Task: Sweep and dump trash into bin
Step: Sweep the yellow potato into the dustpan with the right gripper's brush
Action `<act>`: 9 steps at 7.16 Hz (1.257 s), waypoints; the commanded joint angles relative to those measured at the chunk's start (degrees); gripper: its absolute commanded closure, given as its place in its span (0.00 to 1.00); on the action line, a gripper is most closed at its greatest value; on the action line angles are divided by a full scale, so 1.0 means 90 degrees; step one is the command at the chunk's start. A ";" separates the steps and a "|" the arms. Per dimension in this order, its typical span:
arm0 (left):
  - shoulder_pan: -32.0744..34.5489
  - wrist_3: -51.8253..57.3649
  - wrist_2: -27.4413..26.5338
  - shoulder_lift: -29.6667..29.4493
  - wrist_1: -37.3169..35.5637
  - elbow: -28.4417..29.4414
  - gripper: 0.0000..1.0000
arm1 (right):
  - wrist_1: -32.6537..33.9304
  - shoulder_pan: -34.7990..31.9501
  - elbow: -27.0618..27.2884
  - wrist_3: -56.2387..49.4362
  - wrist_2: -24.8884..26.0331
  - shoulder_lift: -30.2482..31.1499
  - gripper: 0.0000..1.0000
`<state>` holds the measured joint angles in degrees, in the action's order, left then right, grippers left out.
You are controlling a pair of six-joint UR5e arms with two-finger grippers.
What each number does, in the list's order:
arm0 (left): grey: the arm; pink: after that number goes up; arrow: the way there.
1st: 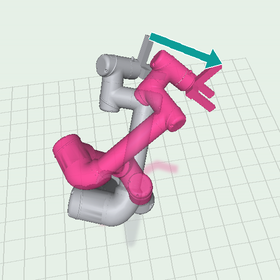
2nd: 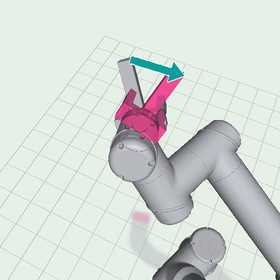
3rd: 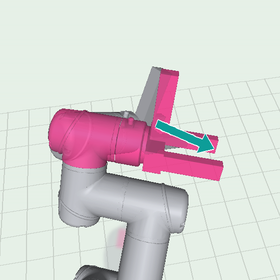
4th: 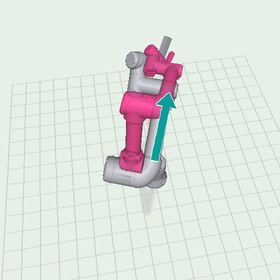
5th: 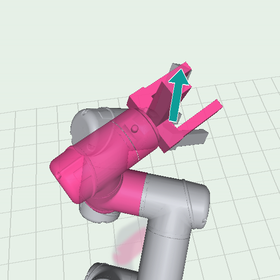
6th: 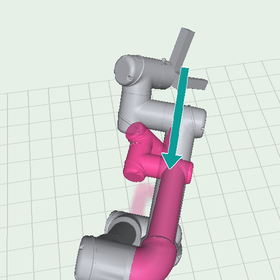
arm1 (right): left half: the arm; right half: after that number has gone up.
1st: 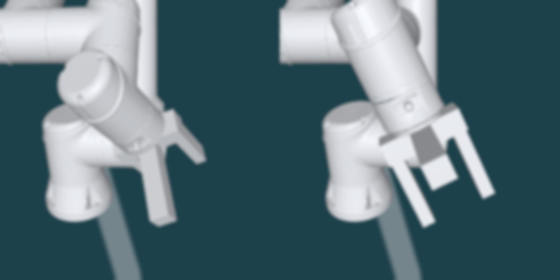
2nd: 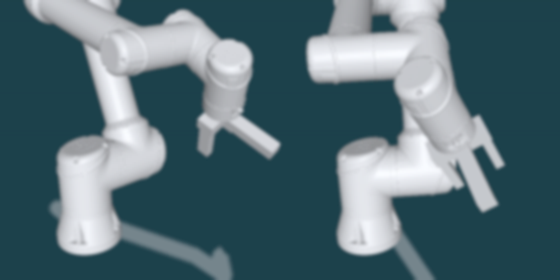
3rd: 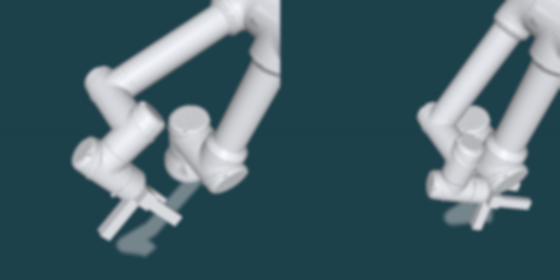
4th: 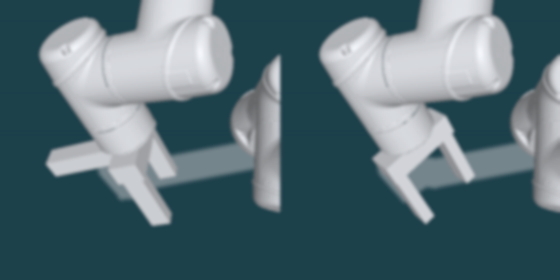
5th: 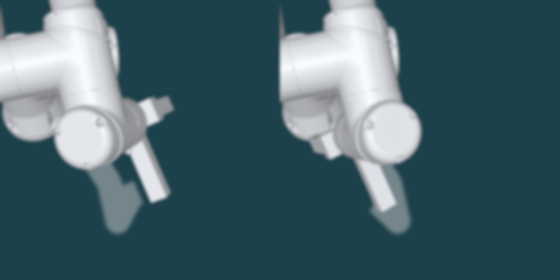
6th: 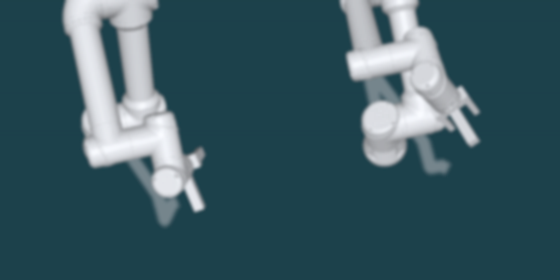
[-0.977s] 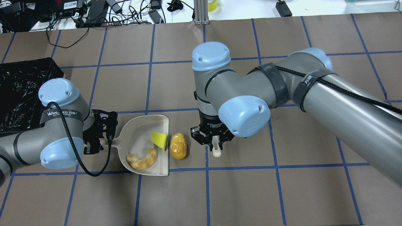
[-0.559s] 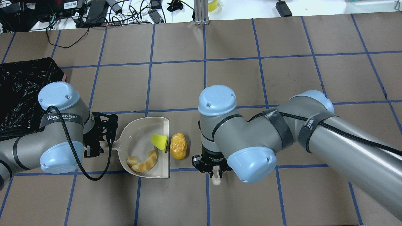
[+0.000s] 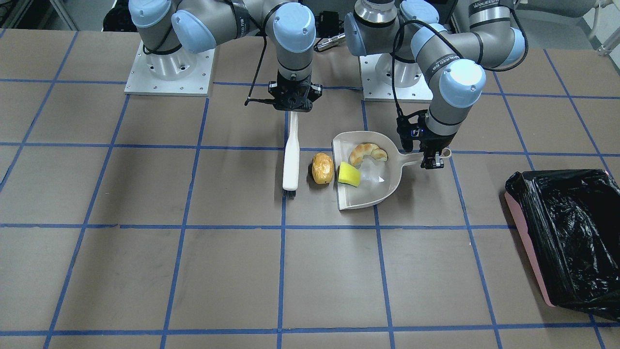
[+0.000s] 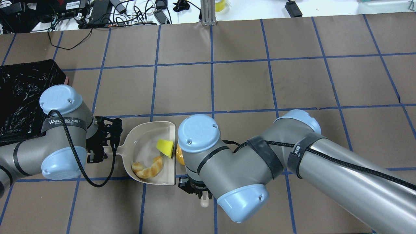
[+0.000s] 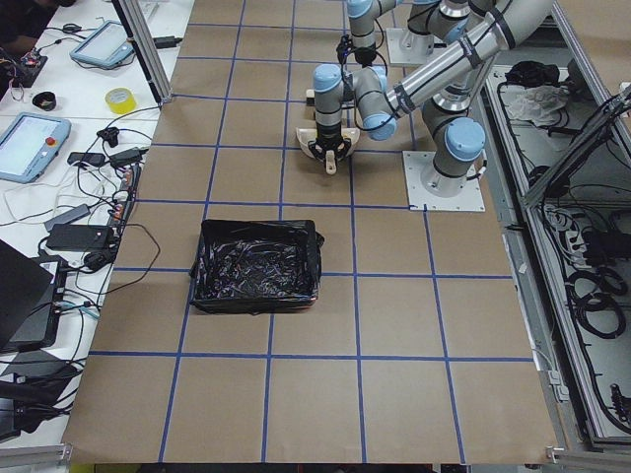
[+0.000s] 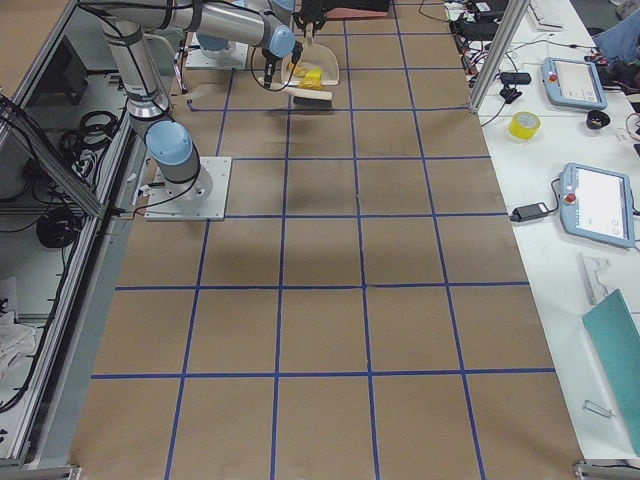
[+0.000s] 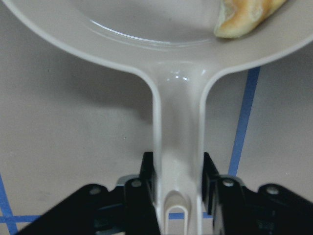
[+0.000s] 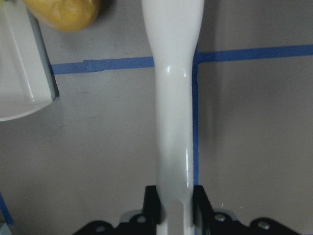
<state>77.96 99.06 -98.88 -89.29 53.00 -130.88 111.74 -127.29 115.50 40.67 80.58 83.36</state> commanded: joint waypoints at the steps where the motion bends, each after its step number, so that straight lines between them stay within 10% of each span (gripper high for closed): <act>1: 0.0000 -0.0001 0.0000 -0.0010 0.0000 0.0001 1.00 | 0.0152 -0.0173 -0.0001 0.0188 -0.0027 -0.0033 1.00; 9: 0.0010 -0.0050 0.0020 -0.0020 0.0010 0.0001 1.00 | 0.1119 -0.0504 -0.0322 0.0967 -0.0572 -0.0590 1.00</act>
<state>78.04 98.63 -98.73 -89.45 53.09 -130.90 121.60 -131.40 114.17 47.18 77.80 78.37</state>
